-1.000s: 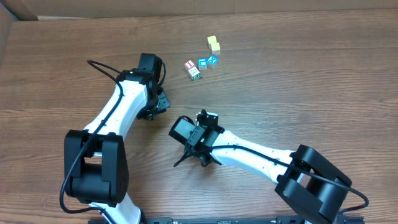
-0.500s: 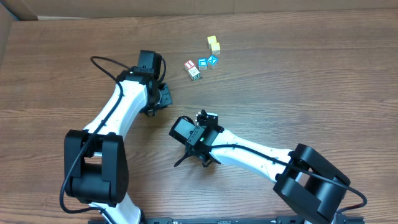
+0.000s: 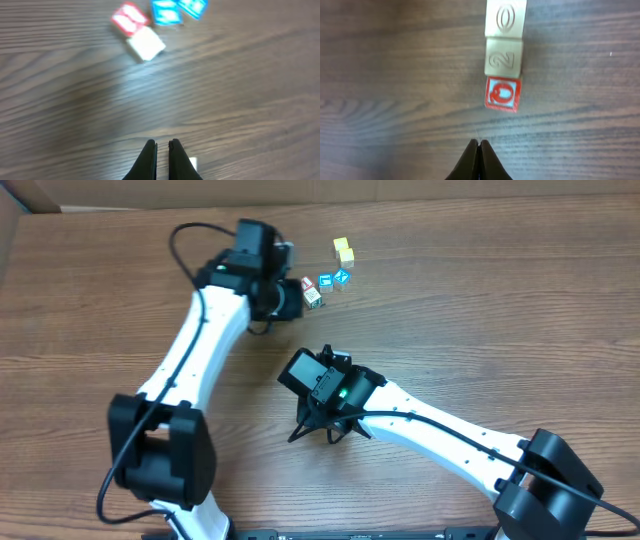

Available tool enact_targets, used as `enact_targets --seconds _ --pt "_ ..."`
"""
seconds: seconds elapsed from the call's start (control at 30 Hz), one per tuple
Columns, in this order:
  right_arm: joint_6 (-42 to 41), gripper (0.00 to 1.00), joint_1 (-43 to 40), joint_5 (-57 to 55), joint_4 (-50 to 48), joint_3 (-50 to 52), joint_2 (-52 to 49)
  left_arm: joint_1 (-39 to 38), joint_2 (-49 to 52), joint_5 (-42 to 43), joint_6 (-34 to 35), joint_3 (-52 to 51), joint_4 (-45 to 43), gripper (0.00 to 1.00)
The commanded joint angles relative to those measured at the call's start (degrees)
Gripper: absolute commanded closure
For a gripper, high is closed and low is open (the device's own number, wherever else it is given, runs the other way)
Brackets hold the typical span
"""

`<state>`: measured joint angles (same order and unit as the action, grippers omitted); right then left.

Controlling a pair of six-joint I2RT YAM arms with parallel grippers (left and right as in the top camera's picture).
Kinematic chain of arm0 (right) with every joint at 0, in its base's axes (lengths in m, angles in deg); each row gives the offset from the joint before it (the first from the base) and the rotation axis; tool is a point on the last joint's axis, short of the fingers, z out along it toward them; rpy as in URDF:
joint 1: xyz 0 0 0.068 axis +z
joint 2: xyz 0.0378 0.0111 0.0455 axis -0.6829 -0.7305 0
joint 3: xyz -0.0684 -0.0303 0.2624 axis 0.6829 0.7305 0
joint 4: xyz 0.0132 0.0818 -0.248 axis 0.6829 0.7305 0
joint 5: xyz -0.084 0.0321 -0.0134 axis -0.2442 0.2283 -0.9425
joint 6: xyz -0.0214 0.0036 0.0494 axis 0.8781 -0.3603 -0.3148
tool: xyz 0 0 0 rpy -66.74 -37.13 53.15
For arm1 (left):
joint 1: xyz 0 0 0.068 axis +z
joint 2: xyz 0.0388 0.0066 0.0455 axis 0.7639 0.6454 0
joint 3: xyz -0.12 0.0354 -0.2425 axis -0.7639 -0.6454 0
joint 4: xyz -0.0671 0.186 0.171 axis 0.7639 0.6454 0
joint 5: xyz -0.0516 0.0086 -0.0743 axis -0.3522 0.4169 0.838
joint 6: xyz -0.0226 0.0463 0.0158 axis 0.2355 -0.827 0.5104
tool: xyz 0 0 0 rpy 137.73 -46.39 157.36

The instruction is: Flip 4 blocks

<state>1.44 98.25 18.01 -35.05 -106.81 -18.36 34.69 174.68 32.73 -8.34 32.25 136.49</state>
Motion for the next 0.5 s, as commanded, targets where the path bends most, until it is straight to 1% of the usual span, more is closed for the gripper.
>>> enact_targets --seconds 0.0,0.07,0.17,0.27,0.33,0.47 --pt "-1.6 0.96 0.7 2.0 -0.6 1.8 0.5 -2.7 5.2 0.5 -3.2 0.2 -0.9 0.96" --pt "-5.3 0.96 1.2 2.0 -2.7 4.9 0.3 -3.8 6.9 0.7 -3.7 0.2 -1.8 0.96" --pt "-8.1 0.96 1.2 2.5 -7.8 9.6 0.2 -4.3 8.5 0.0 -3.7 0.2 -2.3 0.96" --pt "-8.9 0.96 1.1 4.4 -15.7 14.5 0.2 -4.4 9.9 0.3 -3.7 0.2 -2.7 0.96" --pt "-8.9 0.96 1.0 5.0 -19.4 16.6 0.2 -4.4 10.9 0.3 -3.7 0.2 -2.6 0.96" --pt "-8.9 0.96 1.0 4.4 -19.9 16.9 0.2 -4.4 13.1 0.3 -3.7 0.2 -2.5 0.96"
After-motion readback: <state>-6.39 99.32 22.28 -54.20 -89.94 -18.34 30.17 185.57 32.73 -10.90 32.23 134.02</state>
